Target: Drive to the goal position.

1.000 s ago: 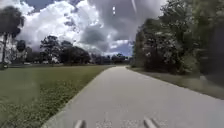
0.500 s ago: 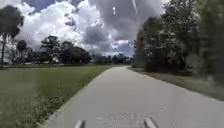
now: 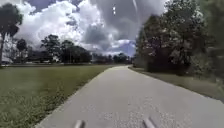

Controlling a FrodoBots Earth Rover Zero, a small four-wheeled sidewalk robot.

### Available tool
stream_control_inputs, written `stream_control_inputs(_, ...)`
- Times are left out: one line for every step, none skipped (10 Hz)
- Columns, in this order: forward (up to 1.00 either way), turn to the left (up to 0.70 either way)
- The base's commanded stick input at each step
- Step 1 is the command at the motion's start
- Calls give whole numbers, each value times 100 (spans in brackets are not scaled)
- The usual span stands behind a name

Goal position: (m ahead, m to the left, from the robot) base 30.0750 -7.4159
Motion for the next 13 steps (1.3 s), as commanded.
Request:
stream_control_inputs(70, 0)
stream_control_inputs(70, 0)
stream_control_inputs(70, 0)
stream_control_inputs(70, 0)
stream_control_inputs(70, 0)
stream_control_inputs(70, 0)
stream_control_inputs(70, 0)
stream_control_inputs(70, 0)
stream_control_inputs(70, 0)
stream_control_inputs(70, 0)
stream_control_inputs(70, 0)
stream_control_inputs(70, 0)
stream_control_inputs(70, 0)
